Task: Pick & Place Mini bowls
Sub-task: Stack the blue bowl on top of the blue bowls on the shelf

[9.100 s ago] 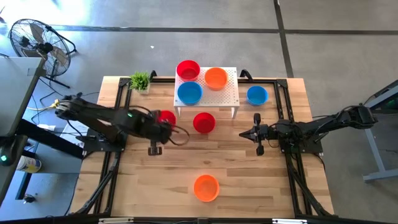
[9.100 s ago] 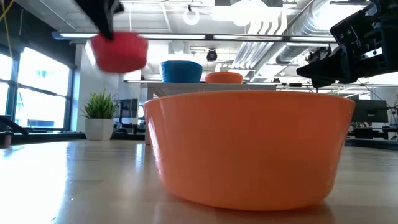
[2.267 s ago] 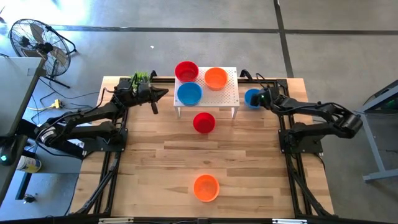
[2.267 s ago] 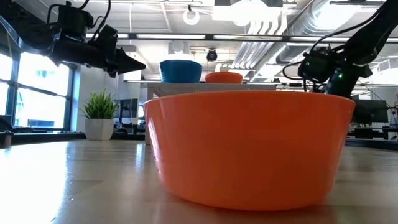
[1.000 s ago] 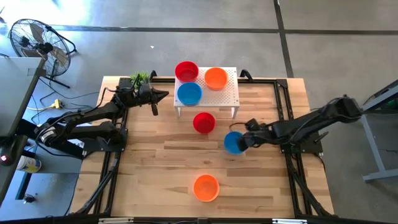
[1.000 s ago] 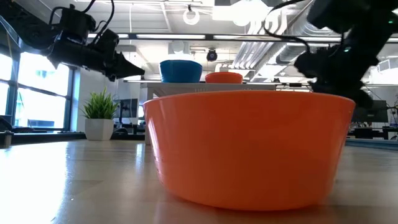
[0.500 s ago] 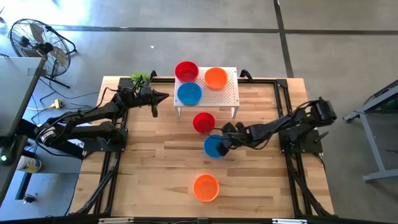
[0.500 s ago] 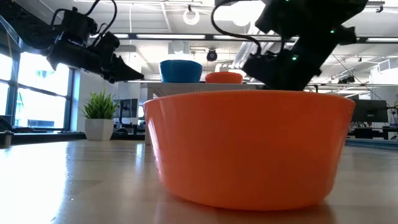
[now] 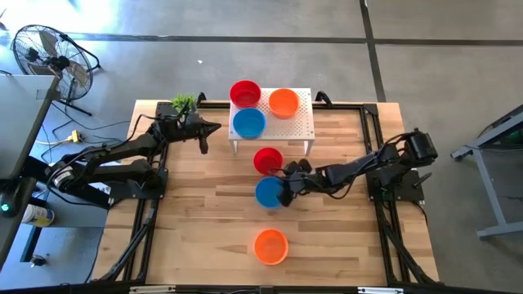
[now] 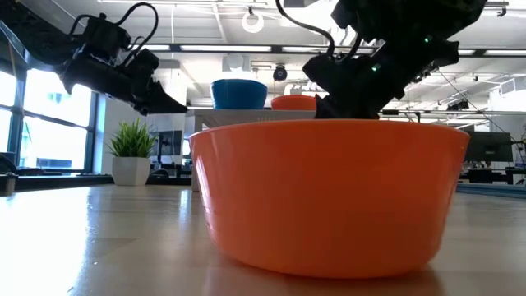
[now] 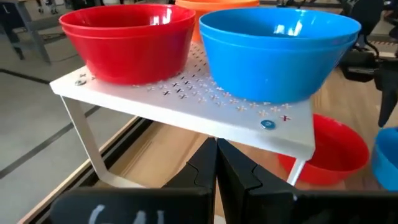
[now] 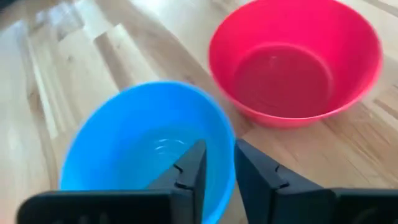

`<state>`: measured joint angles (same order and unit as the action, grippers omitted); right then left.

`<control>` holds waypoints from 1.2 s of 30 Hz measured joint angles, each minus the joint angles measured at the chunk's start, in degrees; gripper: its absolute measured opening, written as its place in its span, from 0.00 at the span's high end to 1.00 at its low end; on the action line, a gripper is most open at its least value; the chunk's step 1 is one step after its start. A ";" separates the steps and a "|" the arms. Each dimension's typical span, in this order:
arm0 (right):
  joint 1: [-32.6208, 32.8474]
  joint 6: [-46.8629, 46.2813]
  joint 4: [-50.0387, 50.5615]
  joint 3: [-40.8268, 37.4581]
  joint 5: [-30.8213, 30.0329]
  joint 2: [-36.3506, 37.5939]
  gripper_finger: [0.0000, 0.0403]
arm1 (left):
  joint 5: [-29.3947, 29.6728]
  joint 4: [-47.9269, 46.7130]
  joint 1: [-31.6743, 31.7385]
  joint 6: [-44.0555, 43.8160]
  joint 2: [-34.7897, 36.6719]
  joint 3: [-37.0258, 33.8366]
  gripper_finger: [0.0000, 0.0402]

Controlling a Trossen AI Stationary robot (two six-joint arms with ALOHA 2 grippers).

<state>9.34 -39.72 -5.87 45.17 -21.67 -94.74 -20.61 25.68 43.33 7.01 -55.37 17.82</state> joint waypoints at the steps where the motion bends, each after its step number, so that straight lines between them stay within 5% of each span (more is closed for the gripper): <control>1: 0.06 1.34 0.18 -0.02 0.47 0.39 0.81 | 0.31 -0.18 -0.46 0.03 0.00 0.00 0.99; 6: 1.68 9.56 1.08 -0.39 0.78 4.50 0.80 | 4.38 -0.16 -6.68 2.12 0.56 0.00 0.99; 12: 4.75 17.22 -0.49 -9.78 -1.04 15.56 0.98 | 13.86 -2.69 -18.89 3.18 0.63 1.80 0.99; 17: 5.29 22.86 -14.55 -22.89 -1.68 26.39 0.96 | 19.35 -8.65 -29.88 2.67 0.56 5.69 0.99; 24: 3.88 34.04 -36.71 -38.07 7.35 38.05 0.98 | 29.81 -14.78 -44.48 1.98 -2.05 11.55 0.99; 36: 2.64 39.33 -39.50 -44.59 10.08 47.78 1.00 | 35.26 -22.78 -55.44 -4.75 -18.00 23.96 0.99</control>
<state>11.99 -0.39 -45.36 0.58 -11.60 -46.96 14.65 2.89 -12.11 2.26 -73.37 41.78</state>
